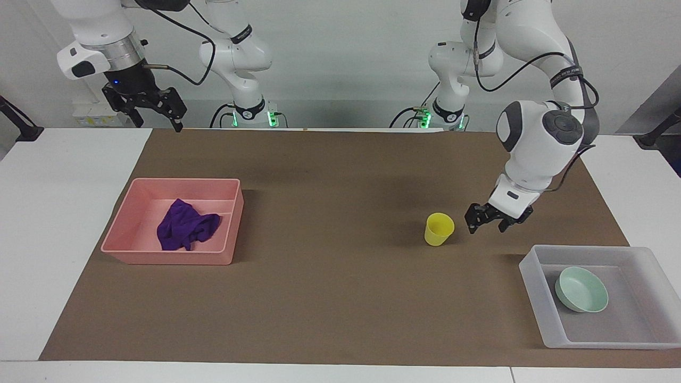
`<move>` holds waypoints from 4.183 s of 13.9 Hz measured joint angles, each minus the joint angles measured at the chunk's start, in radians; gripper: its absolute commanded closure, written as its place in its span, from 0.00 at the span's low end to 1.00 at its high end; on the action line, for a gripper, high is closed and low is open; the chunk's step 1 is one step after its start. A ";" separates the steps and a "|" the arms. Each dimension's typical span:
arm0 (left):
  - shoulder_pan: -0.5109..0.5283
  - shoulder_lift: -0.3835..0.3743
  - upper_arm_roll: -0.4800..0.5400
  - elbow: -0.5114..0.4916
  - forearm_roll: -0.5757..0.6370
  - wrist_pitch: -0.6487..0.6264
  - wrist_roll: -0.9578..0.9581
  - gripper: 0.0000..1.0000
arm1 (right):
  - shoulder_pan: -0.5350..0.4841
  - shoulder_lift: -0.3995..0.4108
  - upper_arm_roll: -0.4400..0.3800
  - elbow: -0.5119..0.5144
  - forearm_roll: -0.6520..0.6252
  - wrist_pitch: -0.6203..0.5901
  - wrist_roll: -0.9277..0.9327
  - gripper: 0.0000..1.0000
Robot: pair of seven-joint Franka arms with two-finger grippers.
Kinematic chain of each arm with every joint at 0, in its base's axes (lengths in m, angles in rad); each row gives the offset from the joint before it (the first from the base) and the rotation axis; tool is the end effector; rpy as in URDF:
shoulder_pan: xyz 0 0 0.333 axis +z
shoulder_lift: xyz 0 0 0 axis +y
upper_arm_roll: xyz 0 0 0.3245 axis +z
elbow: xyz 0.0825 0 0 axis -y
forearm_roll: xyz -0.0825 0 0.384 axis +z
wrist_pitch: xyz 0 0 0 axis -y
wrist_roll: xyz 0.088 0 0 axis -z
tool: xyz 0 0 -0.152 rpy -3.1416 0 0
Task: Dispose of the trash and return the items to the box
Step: 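Move the left gripper from the clear bin to grasp the yellow cup, then carry the yellow cup with the left gripper into the clear bin, then lower the yellow cup into the green bowl and open the left gripper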
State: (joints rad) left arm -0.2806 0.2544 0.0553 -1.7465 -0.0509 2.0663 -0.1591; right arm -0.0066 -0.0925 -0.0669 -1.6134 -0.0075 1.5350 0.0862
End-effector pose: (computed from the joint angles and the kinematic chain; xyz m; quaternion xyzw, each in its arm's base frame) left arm 0.6250 -0.1501 0.3955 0.9991 -0.0228 0.0293 0.0219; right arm 0.5202 -0.0411 0.6144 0.9968 -0.0798 0.0070 0.0006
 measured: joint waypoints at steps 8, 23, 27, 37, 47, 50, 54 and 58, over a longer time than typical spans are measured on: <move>-0.041 -0.042 0.006 -0.227 0.000 0.260 0.000 0.39 | 0.005 -0.015 0.004 -0.023 0.000 0.002 -0.042 0.00; -0.047 -0.050 0.013 -0.324 -0.006 0.376 0.000 1.00 | 0.005 -0.019 0.004 -0.034 0.000 0.002 -0.042 0.00; -0.009 -0.064 0.023 -0.264 -0.006 0.320 0.000 1.00 | 0.005 -0.019 0.004 -0.034 0.000 0.002 -0.042 0.00; 0.259 -0.034 0.032 -0.001 -0.006 0.225 0.019 1.00 | 0.005 -0.019 0.004 -0.035 0.000 0.002 -0.042 0.00; 0.408 0.148 0.031 0.097 -0.005 0.389 0.023 1.00 | 0.005 -0.019 0.005 -0.035 0.000 0.002 -0.042 0.00; 0.409 0.221 0.031 0.142 -0.005 0.440 0.022 1.00 | 0.005 -0.019 0.005 -0.035 0.000 0.002 -0.042 0.00; 0.414 0.258 0.031 0.139 -0.005 0.493 0.021 1.00 | 0.005 -0.019 0.005 -0.035 0.000 0.002 -0.042 0.00; 0.418 0.260 0.030 0.107 -0.005 0.493 0.021 0.71 | 0.006 -0.019 0.005 -0.035 0.000 0.002 -0.042 0.00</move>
State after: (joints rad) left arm 0.1370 0.5146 0.0856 -1.6399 -0.0562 2.5597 -0.1384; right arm -0.0008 -0.1116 -0.0619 -1.6483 -0.0076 1.5374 0.0444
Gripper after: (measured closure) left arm 0.956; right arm 0.000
